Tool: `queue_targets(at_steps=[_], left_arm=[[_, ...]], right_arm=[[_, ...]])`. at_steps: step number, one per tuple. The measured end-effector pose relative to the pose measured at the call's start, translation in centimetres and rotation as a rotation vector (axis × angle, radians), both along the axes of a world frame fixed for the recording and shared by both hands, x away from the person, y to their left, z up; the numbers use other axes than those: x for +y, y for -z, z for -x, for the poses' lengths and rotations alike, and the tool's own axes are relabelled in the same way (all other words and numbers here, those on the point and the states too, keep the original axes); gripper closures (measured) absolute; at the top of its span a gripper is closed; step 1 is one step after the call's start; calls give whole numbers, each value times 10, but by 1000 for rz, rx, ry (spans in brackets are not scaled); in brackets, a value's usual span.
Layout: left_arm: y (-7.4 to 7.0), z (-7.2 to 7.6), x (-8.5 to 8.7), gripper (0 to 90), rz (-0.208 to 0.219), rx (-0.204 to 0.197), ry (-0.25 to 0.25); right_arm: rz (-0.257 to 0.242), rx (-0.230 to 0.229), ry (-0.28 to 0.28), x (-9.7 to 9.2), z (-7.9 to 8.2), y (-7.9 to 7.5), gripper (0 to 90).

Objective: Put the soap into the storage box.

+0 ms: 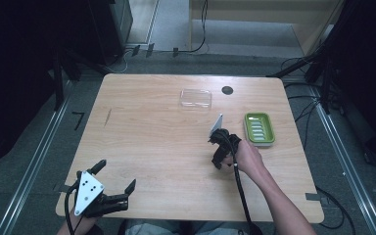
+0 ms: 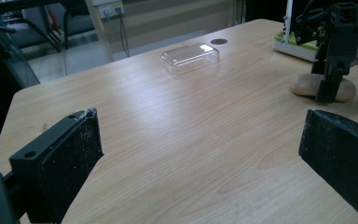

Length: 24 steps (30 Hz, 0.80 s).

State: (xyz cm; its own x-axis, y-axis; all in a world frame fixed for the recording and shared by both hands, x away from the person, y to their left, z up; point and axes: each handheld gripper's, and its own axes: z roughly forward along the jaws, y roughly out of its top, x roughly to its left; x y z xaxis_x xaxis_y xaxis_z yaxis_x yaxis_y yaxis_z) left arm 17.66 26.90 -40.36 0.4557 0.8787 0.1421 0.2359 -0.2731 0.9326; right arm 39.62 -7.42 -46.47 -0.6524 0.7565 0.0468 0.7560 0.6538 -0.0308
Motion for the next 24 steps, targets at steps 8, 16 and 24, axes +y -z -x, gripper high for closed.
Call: queue_targets(at_steps=[8,16,24], left_arm=[[0,0,0,0,0,0,-1],[0,0,0,0,1,0,2],[0,0,0,0,1,-1,2]], right_arm=[[3,-5,-1,-1,0,0,297],[4,-7,-3,-1,0,0,312],[7,-6,-2,-1,0,-1,322]])
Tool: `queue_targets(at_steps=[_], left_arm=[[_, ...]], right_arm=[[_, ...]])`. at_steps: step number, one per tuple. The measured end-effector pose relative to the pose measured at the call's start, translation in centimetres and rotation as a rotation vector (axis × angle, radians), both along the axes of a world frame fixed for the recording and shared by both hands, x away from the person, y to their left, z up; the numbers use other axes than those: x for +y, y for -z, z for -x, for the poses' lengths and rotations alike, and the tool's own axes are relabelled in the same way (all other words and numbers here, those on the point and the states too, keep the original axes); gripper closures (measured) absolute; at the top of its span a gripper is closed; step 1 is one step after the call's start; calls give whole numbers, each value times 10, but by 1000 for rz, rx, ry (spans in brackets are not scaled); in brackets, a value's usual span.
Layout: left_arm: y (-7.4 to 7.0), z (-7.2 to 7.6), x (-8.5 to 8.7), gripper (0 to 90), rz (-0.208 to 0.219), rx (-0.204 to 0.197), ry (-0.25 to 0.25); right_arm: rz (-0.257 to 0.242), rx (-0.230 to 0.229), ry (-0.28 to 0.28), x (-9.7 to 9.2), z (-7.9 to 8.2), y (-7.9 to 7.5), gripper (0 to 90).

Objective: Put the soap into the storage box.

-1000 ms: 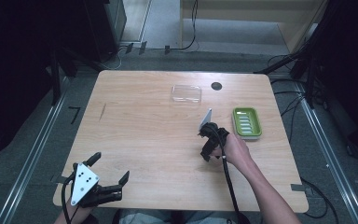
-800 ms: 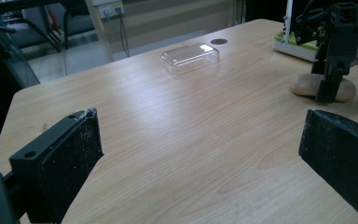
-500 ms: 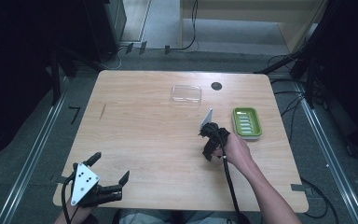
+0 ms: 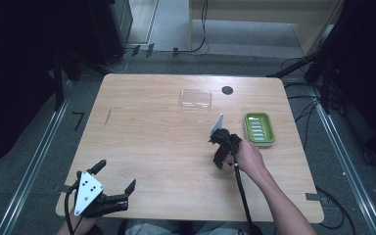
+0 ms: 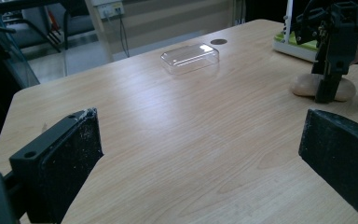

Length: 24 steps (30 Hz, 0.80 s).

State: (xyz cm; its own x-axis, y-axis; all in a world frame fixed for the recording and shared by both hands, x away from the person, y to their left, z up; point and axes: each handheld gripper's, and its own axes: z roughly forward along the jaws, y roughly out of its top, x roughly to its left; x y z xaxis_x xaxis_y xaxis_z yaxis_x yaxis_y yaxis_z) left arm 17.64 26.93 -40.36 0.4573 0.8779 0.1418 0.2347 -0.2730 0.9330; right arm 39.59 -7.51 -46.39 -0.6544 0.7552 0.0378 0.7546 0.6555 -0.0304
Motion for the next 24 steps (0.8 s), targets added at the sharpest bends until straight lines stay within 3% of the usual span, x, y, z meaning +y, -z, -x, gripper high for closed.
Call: queue_targets(at_steps=[10,24], left_arm=[[0,0,0,0,0,-3,-2],[0,0,0,0,0,-3,-3]], right_arm=[[-11,12,-1,-2,-1,-1,327],[-7,11,-19,-5,1,-17,329]])
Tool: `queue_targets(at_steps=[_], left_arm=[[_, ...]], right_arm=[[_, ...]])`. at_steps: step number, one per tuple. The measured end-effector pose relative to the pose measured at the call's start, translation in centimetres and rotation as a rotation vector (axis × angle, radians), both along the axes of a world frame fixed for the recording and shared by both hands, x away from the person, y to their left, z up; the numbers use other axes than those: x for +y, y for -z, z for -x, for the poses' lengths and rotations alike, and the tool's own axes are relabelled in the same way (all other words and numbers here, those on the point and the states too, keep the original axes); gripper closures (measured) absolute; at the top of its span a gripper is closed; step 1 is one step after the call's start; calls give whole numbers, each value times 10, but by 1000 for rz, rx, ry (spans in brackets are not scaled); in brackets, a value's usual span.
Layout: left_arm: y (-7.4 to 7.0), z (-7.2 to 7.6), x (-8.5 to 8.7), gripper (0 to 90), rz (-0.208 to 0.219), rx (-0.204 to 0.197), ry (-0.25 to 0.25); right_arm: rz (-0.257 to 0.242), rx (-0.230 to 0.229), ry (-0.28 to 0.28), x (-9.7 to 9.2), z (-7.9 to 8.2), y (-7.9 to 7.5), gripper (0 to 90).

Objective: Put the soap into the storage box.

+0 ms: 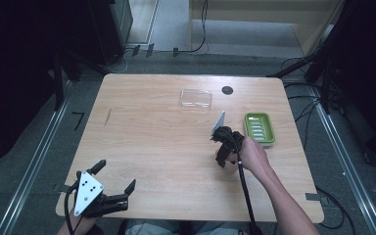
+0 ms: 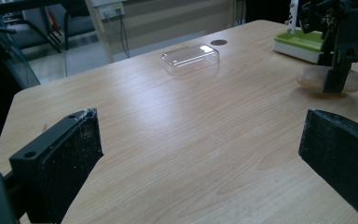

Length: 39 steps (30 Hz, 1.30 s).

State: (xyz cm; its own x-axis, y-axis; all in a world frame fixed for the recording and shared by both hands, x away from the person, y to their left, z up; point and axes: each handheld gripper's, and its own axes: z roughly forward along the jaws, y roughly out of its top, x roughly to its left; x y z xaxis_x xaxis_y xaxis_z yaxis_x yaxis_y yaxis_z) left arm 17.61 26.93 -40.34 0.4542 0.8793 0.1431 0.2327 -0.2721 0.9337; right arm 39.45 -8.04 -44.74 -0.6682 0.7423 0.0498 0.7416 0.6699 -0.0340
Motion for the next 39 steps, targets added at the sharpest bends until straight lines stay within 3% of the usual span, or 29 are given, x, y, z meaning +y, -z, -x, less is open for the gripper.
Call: queue_targets(at_steps=[15,39], left_arm=[[0,0,0,0,-2,1,2],[0,0,0,0,-3,1,3]], right_arm=[[8,5,-15,-11,-1,-13,330],[11,-8,7,-34,-6,-30,332]])
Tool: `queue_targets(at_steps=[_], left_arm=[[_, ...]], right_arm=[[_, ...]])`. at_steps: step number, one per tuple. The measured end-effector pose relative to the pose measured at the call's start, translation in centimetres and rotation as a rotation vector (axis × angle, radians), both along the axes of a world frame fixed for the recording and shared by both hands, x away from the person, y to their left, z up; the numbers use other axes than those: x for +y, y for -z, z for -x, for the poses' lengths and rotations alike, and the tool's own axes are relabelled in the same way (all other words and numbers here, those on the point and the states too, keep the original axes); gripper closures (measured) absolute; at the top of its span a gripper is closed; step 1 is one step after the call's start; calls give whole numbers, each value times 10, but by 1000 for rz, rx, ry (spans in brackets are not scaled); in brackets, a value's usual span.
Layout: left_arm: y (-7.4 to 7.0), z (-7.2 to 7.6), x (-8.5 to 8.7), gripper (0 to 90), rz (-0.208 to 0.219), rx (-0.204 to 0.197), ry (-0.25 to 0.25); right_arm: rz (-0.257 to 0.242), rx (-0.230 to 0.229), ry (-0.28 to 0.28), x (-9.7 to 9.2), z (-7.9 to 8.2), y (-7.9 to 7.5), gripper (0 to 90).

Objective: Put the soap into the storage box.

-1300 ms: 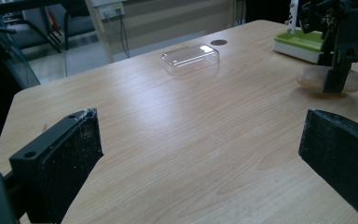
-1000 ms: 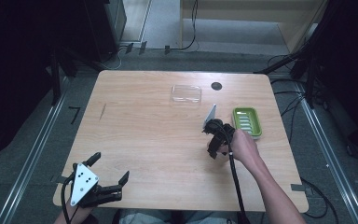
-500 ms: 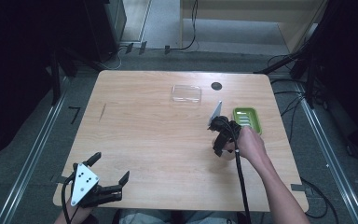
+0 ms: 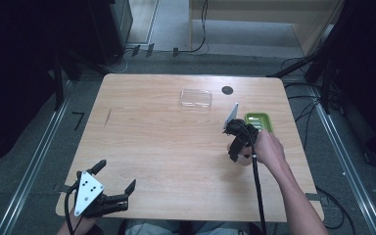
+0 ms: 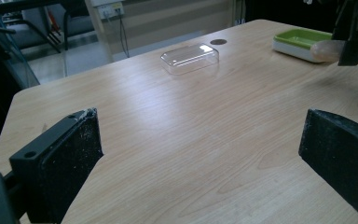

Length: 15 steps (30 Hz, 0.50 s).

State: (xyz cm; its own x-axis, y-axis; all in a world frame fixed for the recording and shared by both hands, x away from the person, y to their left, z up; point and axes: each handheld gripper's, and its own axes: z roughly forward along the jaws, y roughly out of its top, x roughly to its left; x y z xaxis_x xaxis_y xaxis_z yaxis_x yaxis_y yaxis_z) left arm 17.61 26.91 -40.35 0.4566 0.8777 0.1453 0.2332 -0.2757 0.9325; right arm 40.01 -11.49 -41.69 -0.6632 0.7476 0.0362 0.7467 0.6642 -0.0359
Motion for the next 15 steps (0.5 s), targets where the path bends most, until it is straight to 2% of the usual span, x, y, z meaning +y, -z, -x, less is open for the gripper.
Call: queue_targets(at_steps=[15], left_arm=[[0,0,0,0,0,-1,2]], right_arm=[[4,-7,19,-13,-3,-6,333]])
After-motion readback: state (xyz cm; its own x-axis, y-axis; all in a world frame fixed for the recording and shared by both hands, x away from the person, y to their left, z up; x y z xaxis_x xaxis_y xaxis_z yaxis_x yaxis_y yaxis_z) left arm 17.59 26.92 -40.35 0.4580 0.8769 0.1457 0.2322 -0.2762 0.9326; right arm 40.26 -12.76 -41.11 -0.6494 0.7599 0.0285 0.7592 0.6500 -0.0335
